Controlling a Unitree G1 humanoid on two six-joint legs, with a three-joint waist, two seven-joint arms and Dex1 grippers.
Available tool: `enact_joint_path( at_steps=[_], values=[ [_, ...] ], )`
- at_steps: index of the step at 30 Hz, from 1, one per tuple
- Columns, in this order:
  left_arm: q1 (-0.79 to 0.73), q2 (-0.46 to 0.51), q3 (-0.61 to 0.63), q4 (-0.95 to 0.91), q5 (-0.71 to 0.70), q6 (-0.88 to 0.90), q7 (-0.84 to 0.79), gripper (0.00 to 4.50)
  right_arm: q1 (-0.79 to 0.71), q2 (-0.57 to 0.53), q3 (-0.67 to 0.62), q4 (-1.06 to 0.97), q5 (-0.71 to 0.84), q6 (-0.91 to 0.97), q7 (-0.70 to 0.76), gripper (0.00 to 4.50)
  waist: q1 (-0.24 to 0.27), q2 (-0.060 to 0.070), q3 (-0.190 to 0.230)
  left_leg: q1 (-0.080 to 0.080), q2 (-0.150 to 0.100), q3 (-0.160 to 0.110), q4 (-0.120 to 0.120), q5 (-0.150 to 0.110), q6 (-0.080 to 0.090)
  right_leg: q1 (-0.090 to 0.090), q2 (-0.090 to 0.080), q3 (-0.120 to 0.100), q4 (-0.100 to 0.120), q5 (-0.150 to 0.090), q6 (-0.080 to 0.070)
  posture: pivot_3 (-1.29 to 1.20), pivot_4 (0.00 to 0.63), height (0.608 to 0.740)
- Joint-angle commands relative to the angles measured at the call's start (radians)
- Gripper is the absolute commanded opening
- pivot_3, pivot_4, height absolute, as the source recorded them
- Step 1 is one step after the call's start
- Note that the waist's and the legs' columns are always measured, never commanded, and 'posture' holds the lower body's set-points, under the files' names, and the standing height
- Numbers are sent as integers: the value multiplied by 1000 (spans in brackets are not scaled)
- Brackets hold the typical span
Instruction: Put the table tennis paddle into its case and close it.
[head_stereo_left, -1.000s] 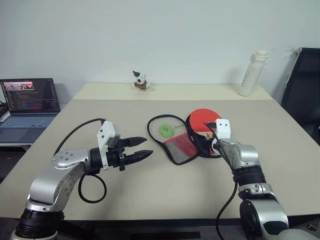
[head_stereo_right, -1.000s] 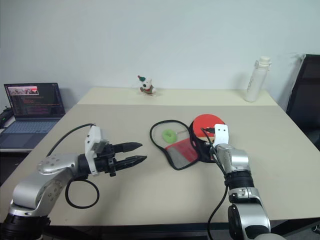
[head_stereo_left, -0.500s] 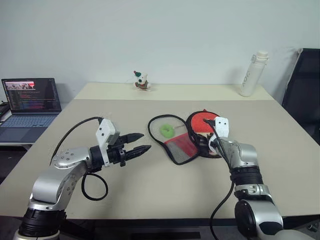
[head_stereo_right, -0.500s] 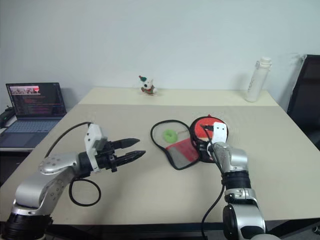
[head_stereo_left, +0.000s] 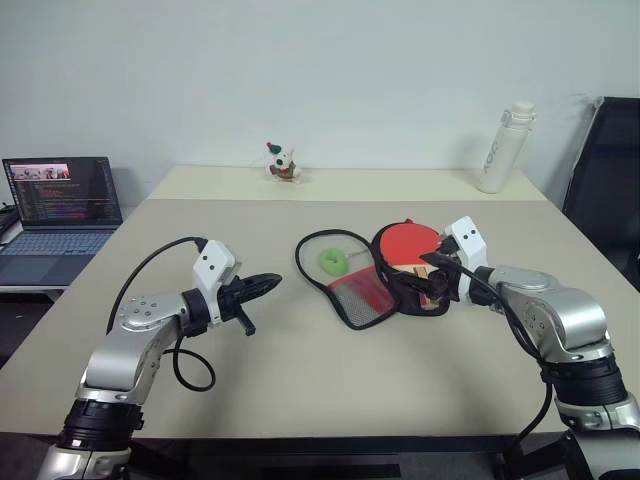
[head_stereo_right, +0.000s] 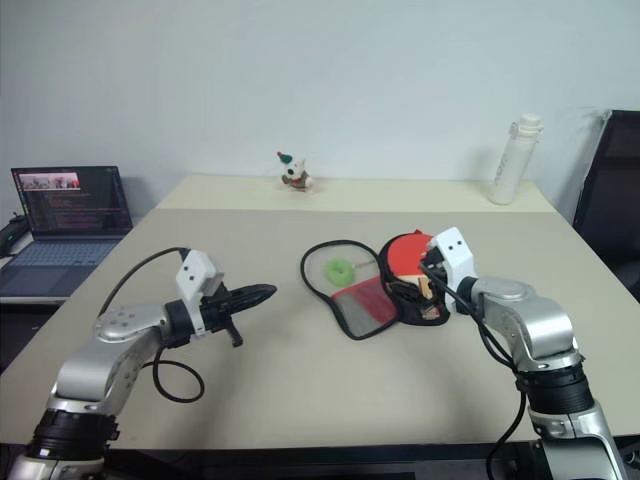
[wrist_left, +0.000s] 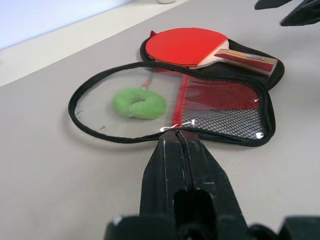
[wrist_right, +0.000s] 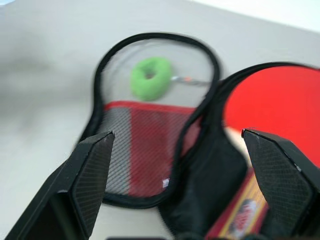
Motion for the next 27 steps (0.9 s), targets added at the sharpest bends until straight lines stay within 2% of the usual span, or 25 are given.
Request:
enact_joint_path(
  at_steps=[1, 7, 16, 23, 27],
  values=[
    [-28, -9, -8, 41, 21, -28, -11, 29, -31, -23, -48, -33, 24, 11, 2, 4500, 0, 0, 0, 0, 0, 0, 0, 0, 0, 0, 0, 0, 0, 0, 0, 0, 150, 740],
    [-98, -51, -53, 199, 127, -103, 40, 29, -41, -59, -66, -15, 23, -4, 4, 4500, 2, 0, 0, 0, 0, 0, 0, 1, -2, 0, 0, 0, 0, 0, 0, 0, 150, 740],
    [-298, -193, -172, 594, 286, -260, 56, 29, -7, -152, -94, -86, 94, -2, 100, 4500, 5, -1, 0, 0, -1, 0, 1, 1, -2, 0, 0, -1, -1, 0, 0, 0, 150, 740],
    [-464, -293, -181, 906, 349, -393, 75, 29, 27, -168, -121, -99, 94, 6, 76, 4500, 4, -1, 0, -1, -1, 0, 1, 2, -3, 0, 0, -1, -1, 0, 0, 0, 150, 740],
    [-539, -335, -188, 1017, 381, -456, 81, 29, 53, -174, -136, -110, 95, 13, 55, 4500, 4, -1, 0, -1, -1, 1, 1, 2, -3, 0, 0, -1, -1, 0, 0, 0, 150, 740]
  ],
)
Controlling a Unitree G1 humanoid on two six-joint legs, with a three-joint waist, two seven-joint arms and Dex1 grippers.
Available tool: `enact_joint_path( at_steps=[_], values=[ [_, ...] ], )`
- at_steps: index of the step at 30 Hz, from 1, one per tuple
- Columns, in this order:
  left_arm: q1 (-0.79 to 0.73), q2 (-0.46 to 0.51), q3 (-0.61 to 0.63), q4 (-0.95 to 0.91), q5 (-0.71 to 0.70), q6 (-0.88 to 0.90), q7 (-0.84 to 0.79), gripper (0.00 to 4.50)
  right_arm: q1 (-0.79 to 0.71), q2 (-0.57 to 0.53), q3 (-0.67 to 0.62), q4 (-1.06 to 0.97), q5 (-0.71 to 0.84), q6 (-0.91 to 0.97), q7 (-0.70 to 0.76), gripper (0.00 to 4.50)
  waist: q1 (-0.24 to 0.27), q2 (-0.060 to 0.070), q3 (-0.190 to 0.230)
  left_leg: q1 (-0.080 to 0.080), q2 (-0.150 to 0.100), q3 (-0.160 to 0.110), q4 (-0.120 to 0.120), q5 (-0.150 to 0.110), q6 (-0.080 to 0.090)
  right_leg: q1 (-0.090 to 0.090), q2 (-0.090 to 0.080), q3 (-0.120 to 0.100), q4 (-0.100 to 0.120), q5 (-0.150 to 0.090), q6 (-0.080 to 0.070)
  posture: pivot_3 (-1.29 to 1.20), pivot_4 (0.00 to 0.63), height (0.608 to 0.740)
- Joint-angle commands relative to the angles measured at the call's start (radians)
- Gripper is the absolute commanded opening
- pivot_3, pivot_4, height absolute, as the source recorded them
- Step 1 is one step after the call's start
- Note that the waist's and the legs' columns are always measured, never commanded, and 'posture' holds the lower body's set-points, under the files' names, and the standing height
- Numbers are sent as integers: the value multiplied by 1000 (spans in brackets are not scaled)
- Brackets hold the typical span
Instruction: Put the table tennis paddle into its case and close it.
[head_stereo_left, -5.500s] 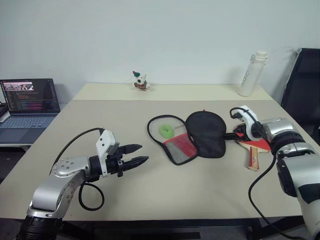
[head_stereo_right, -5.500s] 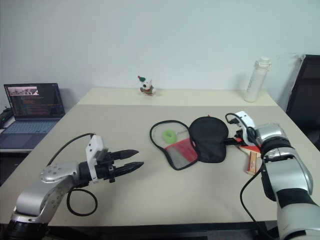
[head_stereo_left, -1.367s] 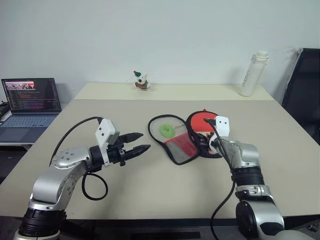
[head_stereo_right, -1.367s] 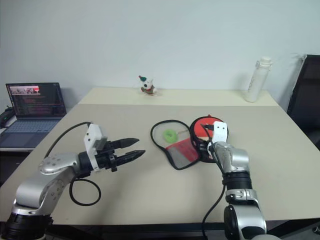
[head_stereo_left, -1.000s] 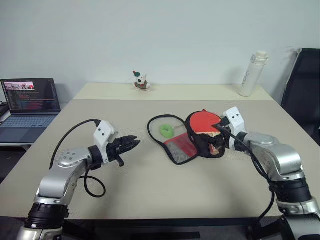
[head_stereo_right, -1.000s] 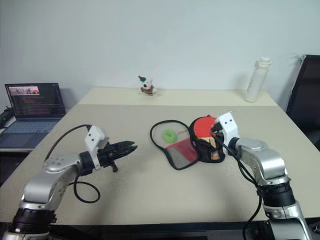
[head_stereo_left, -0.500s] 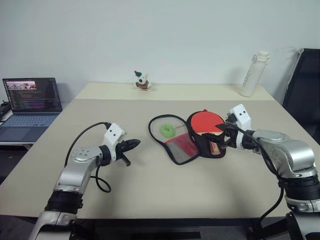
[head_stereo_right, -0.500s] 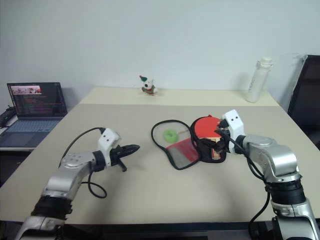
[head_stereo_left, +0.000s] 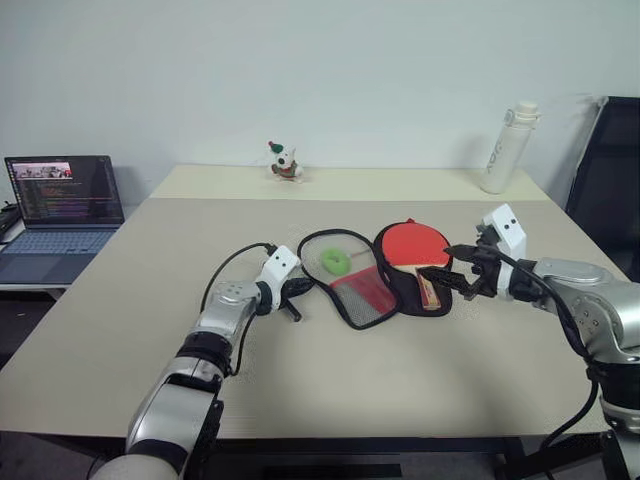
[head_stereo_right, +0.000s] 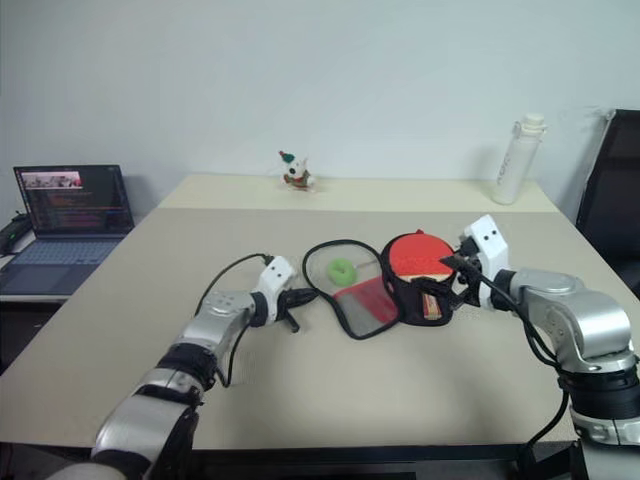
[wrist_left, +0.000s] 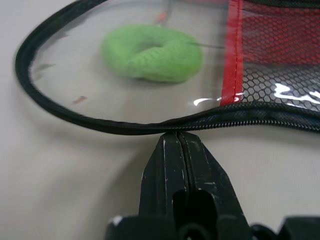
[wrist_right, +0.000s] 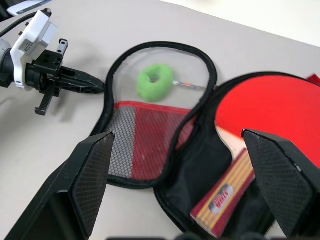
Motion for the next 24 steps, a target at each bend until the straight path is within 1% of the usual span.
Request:
enact_joint_path(
  at_steps=[1, 6, 9, 13, 17, 21, 24],
  values=[
    [-80, -25, 4, 69, 27, -72, 12, 29, 14, -22, -48, -47, 10, 2, -18, 4500, 0, 0, 0, 0, 0, 0, 0, 0, 0, 0, 0, 0, 0, 0, 0, 0, 150, 740],
    [-204, -76, 26, 119, 20, -110, -9, 29, 60, -67, -92, -59, 17, 17, -24, 4500, 3, -1, 1, -1, -1, 0, 1, 0, 0, 0, 0, -1, 0, 0, 0, 0, 150, 740],
    [-287, -139, 46, 140, 1, -108, -23, 29, 82, -89, -127, -54, 16, 36, -42, 4500, 4, -1, 1, -1, -1, 0, 1, 0, 0, 0, 0, -1, 0, 0, 0, 0, 150, 740],
    [-423, -248, 64, 209, 9, -129, 32, 29, 91, -110, -173, -38, 12, 84, -90, 4500, 8, -1, 1, -2, -1, -1, 4, 0, 0, 0, 0, -1, -1, 0, 1, 0, 150, 740],
    [-507, -316, 80, 262, 17, -149, 93, 29, 90, -112, -183, -29, 5, 101, -125, 4500, 0, -1, 1, -2, -2, -1, 4, 0, 0, 0, 0, 0, 0, -1, 1, 0, 150, 740],
    [-522, -324, 98, 279, 13, -161, 122, 29, 69, -94, -165, -16, 0, 101, -154, 4500, -10, -1, 1, 1, -1, 0, 3, 0, 0, 0, 1, 1, 2, -1, 1, 0, 150, 740],
    [-483, -281, 111, 259, 4, -175, 63, 29, 41, -64, -139, 23, -6, 93, -169, 4500, -11, -1, 1, 1, -1, 1, 3, 1, -2, -2, 1, 1, 5, -1, 1, 0, 150, 740]
  ],
)
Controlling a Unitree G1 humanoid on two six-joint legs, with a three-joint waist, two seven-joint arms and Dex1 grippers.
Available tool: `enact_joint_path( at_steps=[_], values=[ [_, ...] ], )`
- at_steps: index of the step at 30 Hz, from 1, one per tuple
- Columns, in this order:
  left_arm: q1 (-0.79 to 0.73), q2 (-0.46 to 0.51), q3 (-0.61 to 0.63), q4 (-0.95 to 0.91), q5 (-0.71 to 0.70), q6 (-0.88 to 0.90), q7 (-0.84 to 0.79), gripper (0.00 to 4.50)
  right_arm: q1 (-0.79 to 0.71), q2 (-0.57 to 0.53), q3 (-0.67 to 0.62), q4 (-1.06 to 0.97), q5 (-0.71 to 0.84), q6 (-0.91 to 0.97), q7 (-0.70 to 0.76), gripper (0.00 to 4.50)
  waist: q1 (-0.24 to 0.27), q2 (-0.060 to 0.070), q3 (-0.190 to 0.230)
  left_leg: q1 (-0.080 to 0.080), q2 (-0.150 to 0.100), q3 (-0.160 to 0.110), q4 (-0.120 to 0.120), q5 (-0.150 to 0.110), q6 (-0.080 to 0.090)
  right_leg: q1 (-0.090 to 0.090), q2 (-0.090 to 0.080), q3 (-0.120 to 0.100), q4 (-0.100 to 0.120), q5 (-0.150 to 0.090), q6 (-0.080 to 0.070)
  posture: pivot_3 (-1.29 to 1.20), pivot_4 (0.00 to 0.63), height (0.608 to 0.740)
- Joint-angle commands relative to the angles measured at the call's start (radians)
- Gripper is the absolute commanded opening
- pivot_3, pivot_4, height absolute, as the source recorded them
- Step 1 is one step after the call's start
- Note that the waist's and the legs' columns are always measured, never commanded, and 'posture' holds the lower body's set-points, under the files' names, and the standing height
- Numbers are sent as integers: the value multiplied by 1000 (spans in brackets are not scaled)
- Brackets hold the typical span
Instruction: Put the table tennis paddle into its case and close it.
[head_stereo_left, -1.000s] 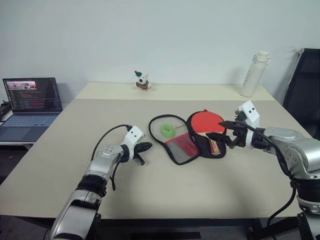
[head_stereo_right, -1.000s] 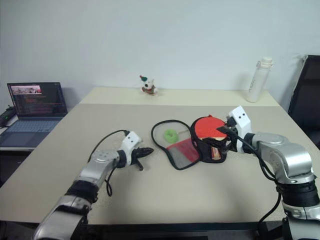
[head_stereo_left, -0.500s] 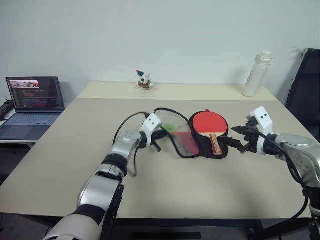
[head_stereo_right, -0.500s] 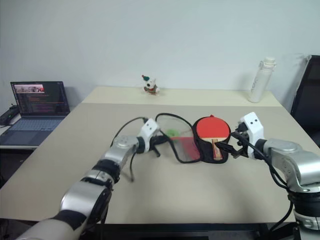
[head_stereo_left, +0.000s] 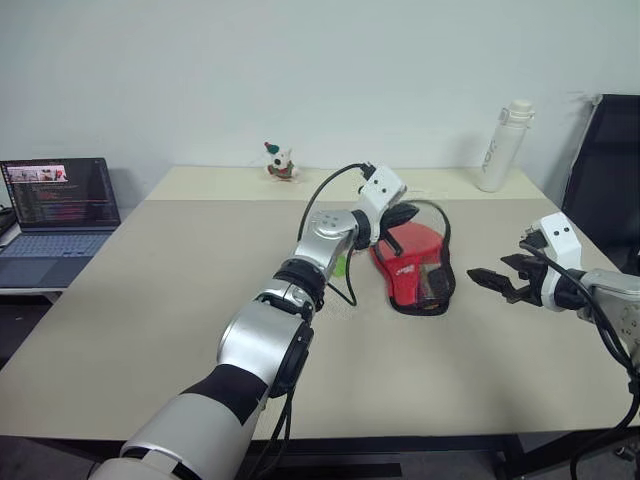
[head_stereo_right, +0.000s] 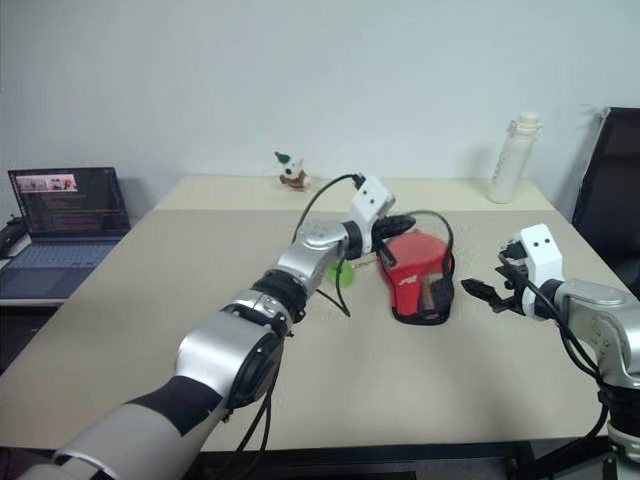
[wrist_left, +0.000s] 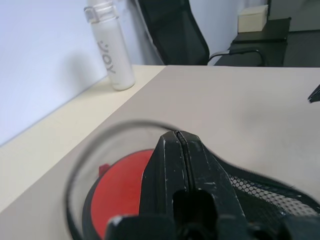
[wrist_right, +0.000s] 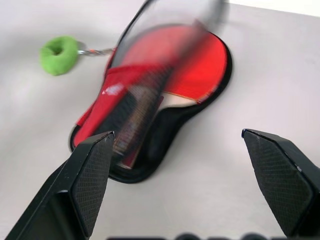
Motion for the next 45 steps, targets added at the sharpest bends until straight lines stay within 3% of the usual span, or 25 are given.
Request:
enact_joint_path(
  at_steps=[1, 7, 14, 19, 27, 36, 45],
  values=[
    [30, 63, 28, -43, -16, -39, -67, 29, -55, 25, 17, 32, -7, -18, -15, 4500, -1, 0, 0, 0, 0, 0, 1, 0, 0, 0, 0, 0, 1, 0, 0, 0, 150, 740],
    [235, 183, 69, -232, -76, -30, -199, 29, -163, 88, 74, 242, -68, -114, -14, 4500, -3, 1, 0, 0, 2, 1, 5, 0, 0, 0, 0, 0, 3, 0, 0, 0, 150, 740],
    [664, 300, 113, -979, -232, 316, -191, 29, -324, 185, 155, 647, -203, -324, -31, 4500, 4, 1, 0, -1, 2, 1, 6, 0, 0, 0, -1, 0, 3, 0, 0, 0, 150, 740],
    [772, 332, 146, -1264, -288, 484, -87, 29, -415, 231, 169, 893, -270, -438, -36, 4500, 16, 1, 0, -1, 1, -4, 9, 0, 0, 4, -2, -1, 3, 0, 0, 0, 150, 740],
    [843, 377, 152, -1379, -310, 558, -26, 29, -508, 252, 190, 1206, -370, -665, -38, 4500, 7, 1, 0, 0, 1, -5, 8, 0, 0, 5, -1, -1, 3, 0, 0, 0, 150, 740],
    [845, 398, 148, -1393, -326, 574, -6, 29, -551, 286, 182, 1338, -386, -640, 78, 4500, 7, 1, 0, 0, 2, -4, 8, 0, 0, 5, -1, -1, 3, 0, 0, 0, 150, 740],
    [850, 411, 144, -1397, -329, 580, -6, 29, -570, 345, 180, 1423, -414, -650, 80, 4500, -5, 1, 0, 0, 2, -4, 8, 0, 0, 5, -1, 0, 3, 0, 0, 0, 150, 740]
  ],
)
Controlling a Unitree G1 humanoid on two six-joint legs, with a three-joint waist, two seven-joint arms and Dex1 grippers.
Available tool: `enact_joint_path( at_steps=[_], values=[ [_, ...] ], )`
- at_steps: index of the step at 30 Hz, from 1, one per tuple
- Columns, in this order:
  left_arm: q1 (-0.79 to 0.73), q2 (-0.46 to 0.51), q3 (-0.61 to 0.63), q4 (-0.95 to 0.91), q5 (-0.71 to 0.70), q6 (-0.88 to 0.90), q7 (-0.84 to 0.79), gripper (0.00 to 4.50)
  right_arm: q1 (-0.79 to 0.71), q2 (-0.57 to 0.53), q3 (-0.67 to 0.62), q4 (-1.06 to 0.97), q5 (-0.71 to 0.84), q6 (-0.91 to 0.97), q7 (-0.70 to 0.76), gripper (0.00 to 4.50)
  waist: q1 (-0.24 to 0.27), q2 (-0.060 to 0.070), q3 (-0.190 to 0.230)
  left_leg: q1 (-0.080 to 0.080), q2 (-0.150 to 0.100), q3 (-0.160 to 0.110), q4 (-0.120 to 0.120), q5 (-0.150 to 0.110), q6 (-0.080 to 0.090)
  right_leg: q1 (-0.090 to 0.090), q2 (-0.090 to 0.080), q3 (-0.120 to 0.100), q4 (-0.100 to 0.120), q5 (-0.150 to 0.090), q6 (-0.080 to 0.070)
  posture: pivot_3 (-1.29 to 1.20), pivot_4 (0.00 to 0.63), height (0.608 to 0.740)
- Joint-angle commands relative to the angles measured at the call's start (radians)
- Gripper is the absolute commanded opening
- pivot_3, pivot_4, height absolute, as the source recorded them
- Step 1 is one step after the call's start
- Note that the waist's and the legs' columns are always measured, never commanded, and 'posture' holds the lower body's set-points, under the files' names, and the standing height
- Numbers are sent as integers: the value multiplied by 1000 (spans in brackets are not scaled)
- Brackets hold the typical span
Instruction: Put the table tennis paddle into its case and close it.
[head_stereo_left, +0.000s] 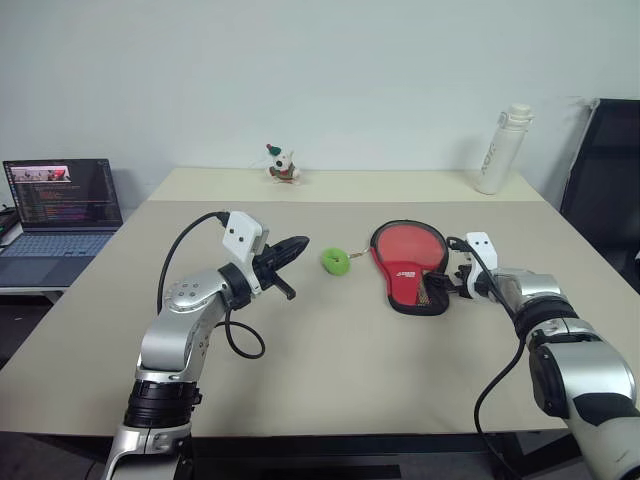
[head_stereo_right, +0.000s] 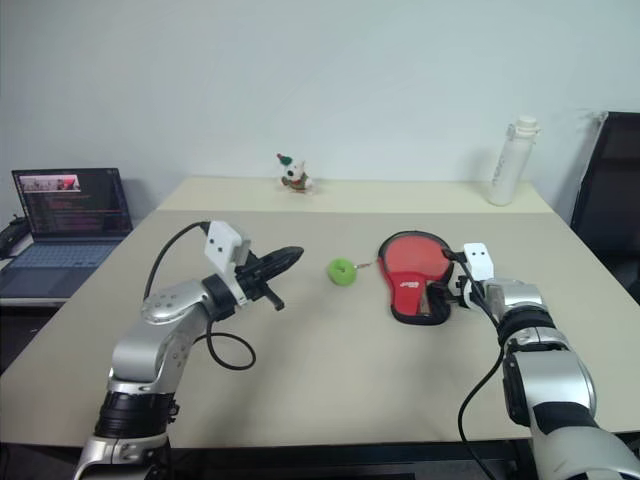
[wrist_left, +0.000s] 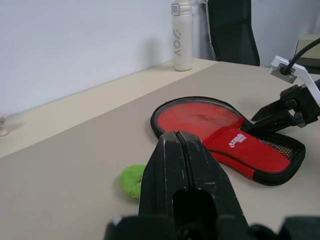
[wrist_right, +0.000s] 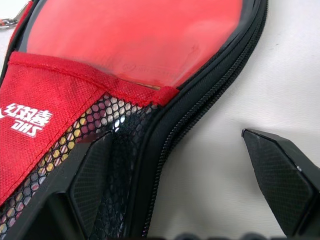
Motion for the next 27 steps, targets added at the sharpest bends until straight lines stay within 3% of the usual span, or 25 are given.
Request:
enact_joint_path(
  at_steps=[1, 2, 5, 17, 27],
  values=[
    [1, 26, 5, -52, -17, 3, -3, 29, -8, 38, -15, 43, 0, 13, 20, 4500, -5, 0, 0, 0, 0, 0, 0, 0, 0, 0, 0, 0, 0, 0, 0, 0, 150, 740],
    [7, 31, 4, -55, -20, 5, -10, 29, -7, 44, -14, 47, -3, 11, 22, 4500, -8, 0, 0, 0, 0, 0, 0, 0, 0, 1, 0, 0, 0, 0, 0, 0, 150, 740],
    [34, 55, 12, -65, -32, 6, -31, 0, -3, 66, -15, 57, -9, 21, 35, 3884, -17, 0, 0, 1, 0, 0, 0, 0, 0, 1, 0, 0, 0, 0, 0, 0, 150, 740],
    [162, 162, 70, -174, -206, 112, -153, 0, -4, 128, -51, 67, 0, 42, 36, 106, -22, -3, -2, 3, 1, 0, 0, 0, 0, 2, 0, 0, 1, 0, 0, 0, 150, 740],
    [237, 359, 118, -195, -286, 177, -295, 0, -56, 159, -75, -10, 45, 201, 176, 18, -40, -3, -2, 3, 1, 0, -3, 0, 0, 1, 1, 0, 0, 0, 0, 0, 150, 740]
  ],
)
